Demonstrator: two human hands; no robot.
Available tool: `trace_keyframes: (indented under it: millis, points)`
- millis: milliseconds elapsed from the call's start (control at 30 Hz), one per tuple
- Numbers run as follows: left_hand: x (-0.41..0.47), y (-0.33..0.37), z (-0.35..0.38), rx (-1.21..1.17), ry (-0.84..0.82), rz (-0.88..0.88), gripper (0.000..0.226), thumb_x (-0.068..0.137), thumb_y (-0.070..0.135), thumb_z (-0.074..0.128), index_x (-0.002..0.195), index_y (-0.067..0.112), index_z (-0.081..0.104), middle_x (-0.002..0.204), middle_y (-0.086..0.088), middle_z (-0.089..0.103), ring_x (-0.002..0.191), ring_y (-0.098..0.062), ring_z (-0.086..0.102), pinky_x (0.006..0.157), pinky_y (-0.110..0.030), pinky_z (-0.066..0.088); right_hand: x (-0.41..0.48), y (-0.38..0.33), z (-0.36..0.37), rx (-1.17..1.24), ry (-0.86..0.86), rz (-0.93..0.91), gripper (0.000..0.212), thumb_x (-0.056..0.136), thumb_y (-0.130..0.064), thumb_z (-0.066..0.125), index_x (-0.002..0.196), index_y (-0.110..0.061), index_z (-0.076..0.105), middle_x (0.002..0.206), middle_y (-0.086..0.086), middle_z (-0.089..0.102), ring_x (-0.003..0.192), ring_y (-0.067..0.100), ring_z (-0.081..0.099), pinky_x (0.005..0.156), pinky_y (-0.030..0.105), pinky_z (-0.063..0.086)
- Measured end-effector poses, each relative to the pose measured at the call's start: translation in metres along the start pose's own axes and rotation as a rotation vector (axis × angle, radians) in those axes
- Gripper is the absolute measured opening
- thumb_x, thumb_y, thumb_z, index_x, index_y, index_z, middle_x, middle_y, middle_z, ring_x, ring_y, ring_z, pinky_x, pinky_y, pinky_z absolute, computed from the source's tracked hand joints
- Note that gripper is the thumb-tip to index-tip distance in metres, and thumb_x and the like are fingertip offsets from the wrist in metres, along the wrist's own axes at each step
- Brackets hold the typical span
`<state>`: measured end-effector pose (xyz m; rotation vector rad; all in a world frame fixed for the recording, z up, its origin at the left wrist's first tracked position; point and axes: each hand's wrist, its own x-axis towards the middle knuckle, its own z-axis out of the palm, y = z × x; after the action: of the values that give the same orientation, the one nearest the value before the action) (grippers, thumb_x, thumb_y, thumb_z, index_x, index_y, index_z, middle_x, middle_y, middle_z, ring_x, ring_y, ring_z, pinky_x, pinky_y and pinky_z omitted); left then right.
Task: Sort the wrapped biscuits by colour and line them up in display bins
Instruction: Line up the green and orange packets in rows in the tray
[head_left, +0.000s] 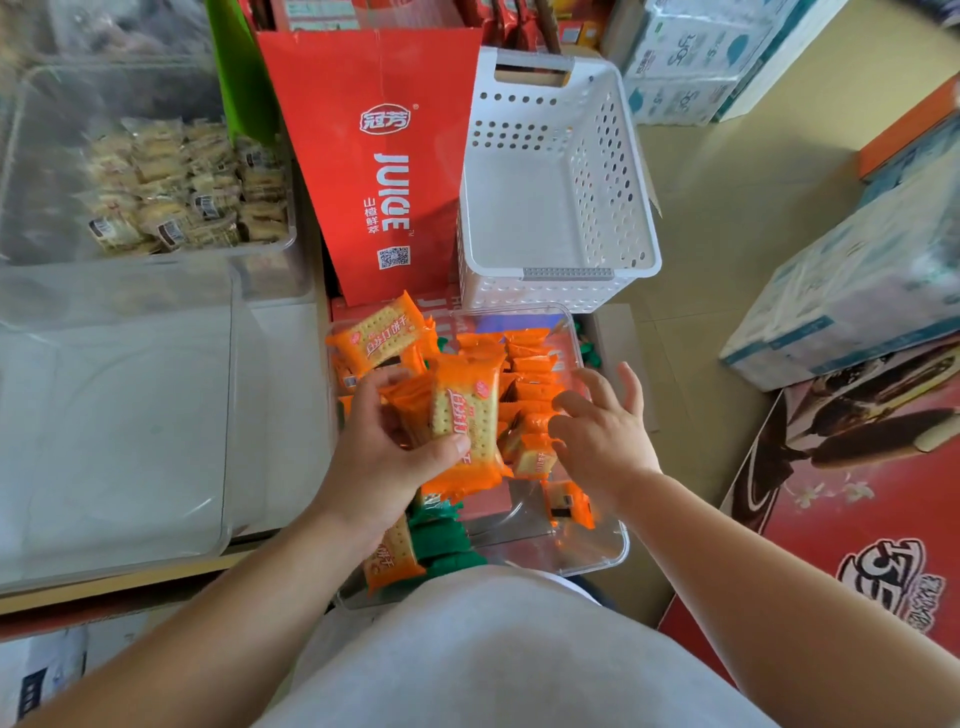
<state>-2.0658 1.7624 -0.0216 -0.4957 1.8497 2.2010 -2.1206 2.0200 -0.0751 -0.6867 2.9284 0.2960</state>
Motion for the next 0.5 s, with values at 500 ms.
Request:
trace_keyframes:
  millis: [500]
  points:
    - [-0.001,-0.018,0.013,0.064,0.239,-0.025,0.059,0.077,0.007,0.083,0.114,0.040,0.050,0.116,0.007,0.068,0.101,-0.006,0.069,0.072,-0.022,0.056,-0.025,-0.003,-0.025,-0.220,-0.483,-0.439,0.040,0.101,-0.026,0.044,0.138,-0.038,0.054,0.133,-0.002,0.060,0.151,0.038,0.009,0.108,0.077,-0.017]
